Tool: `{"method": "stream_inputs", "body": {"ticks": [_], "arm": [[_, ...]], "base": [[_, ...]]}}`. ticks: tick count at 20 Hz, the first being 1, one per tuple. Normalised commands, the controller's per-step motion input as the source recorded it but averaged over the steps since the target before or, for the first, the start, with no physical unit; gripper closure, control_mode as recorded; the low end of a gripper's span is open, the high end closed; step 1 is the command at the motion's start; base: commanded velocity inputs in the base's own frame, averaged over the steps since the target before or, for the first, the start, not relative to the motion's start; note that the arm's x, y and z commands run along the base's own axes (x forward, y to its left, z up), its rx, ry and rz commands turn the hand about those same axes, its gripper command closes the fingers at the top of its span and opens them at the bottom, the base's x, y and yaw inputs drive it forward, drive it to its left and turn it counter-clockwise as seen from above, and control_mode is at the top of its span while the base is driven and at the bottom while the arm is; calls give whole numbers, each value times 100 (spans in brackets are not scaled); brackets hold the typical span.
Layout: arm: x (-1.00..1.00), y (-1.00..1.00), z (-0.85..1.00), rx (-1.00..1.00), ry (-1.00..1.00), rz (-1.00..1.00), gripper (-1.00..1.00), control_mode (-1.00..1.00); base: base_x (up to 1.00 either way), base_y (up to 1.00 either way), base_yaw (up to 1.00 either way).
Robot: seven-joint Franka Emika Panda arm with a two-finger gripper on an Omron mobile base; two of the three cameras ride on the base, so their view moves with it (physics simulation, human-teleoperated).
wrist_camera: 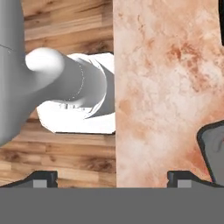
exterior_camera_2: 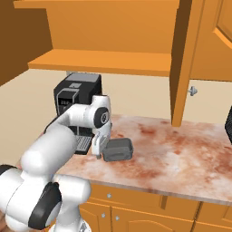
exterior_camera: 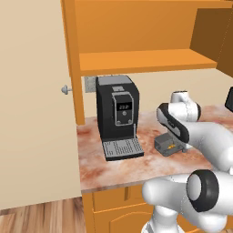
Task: Retrieve the tupperware from the cabinet, then place the raw meat into the tupperware to avoid contamination.
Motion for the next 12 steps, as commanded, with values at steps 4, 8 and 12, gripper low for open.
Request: {"method": "stream_inputs", "body": {"ticks": [4, 8, 12], "arm": [[-66, 18, 6, 0, 16, 10, -100, -100], [-67, 14, 3, 0, 17, 12, -100, -100], [-69, 12, 2, 0, 12, 12, -100, -100]], "base": [[0, 0, 0], [0, 0, 0], [0, 0, 0]]}}
